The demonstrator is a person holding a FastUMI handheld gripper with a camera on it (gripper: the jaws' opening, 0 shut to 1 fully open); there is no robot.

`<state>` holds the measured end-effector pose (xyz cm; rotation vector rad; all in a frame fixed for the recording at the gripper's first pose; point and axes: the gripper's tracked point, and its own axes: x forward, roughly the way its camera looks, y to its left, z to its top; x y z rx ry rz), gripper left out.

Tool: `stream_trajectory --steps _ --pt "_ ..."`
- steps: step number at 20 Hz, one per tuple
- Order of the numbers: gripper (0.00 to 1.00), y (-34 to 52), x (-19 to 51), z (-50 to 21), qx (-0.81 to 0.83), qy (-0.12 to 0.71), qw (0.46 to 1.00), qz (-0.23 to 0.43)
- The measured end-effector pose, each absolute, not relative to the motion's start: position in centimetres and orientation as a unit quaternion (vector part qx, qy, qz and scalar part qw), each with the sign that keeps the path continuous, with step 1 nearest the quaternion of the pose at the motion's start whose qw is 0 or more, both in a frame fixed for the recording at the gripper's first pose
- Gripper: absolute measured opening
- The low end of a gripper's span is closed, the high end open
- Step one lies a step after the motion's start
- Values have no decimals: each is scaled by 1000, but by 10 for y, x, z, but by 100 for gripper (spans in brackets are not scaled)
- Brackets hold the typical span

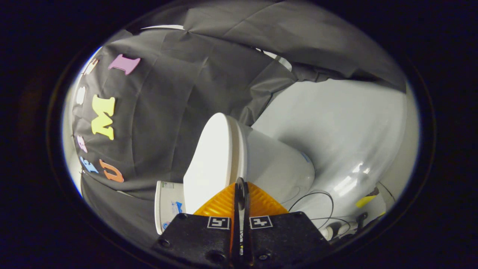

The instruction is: Open the toilet lid.

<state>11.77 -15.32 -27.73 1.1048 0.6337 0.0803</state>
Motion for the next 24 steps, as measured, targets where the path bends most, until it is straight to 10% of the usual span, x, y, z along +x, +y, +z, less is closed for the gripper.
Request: stream_trajectory --steps 24 --pt "4 -132 106 -209 510 260 818 52"
